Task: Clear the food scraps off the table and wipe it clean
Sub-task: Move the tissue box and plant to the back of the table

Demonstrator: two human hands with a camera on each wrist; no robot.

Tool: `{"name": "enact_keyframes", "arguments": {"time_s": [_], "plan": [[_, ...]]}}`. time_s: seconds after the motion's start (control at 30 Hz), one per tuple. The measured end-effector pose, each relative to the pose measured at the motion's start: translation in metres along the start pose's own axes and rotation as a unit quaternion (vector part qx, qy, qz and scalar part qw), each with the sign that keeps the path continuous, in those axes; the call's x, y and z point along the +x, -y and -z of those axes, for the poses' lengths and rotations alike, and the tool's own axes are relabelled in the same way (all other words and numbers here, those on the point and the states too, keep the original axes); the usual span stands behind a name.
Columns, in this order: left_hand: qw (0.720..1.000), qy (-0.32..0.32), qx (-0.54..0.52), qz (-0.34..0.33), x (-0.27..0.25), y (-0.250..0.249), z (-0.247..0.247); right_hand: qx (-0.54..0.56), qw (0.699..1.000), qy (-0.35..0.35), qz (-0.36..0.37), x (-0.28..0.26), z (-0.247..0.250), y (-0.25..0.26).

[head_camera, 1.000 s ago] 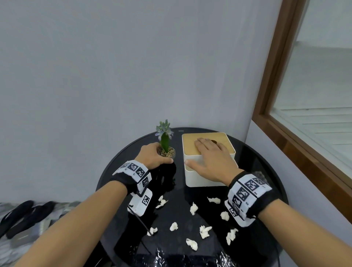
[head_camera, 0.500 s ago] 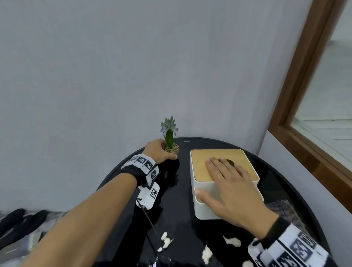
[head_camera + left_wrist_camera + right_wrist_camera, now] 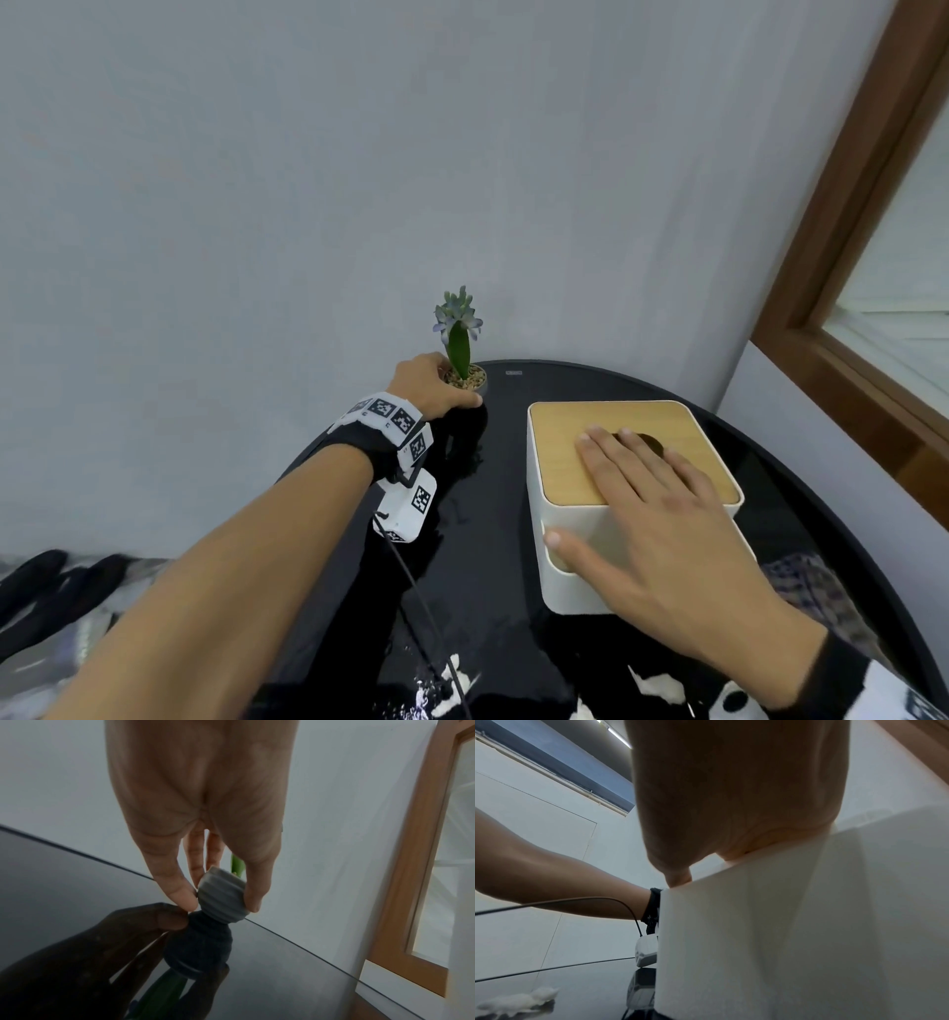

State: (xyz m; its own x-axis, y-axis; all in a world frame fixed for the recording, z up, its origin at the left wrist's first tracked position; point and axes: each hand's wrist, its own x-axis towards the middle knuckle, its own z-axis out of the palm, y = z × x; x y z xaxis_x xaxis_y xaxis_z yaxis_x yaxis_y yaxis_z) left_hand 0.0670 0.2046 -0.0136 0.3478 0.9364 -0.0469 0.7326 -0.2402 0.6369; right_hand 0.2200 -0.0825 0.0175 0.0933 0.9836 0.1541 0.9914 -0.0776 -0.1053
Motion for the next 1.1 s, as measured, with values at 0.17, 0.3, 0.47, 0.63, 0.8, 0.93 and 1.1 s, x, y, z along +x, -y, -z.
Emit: {"name": "enact_keyframes", "arguments": {"time_s": [0.17, 0.3, 0.47, 0.63, 0.8, 0.93, 1.1], "plan": [[1.0, 0.009, -0.016, 0.0, -0.003, 0.0, 0.002, 0.0, 1.0, 0.003, -0.001, 0.0, -0.002, 0.0], [0.999, 0.015, -0.031, 0.013, -0.007, 0.0, 0.003, 0.006, 1.0, -0.005, 0.006, 0.0, 0.0, 0.0], [0.998, 0.008, -0.049, 0.036, -0.017, 0.003, 0.005, 0.011, 1.0, -0.011, 0.005, -0.001, 0.001, 0.0], [0.997, 0.005, -0.069, 0.046, -0.036, 0.012, 0.007, 0.015, 1.0, -0.009, 0.003, -0.002, 0.002, 0.001], [0.997, 0.003, -0.066, 0.035, -0.07, 0.016, 0.011, 0.009, 1.0, -0.009, -0.001, -0.002, 0.002, 0.002], [0.998, -0.002, -0.059, 0.014, -0.1, 0.022, 0.014, 0.002, 1.0, -0.01, 0.002, -0.002, 0.001, 0.001], [0.999, -0.001, -0.034, -0.029, -0.14, 0.01, 0.018, -0.015, 1.0, -0.015, 0.004, -0.002, 0.001, 0.0]]}}
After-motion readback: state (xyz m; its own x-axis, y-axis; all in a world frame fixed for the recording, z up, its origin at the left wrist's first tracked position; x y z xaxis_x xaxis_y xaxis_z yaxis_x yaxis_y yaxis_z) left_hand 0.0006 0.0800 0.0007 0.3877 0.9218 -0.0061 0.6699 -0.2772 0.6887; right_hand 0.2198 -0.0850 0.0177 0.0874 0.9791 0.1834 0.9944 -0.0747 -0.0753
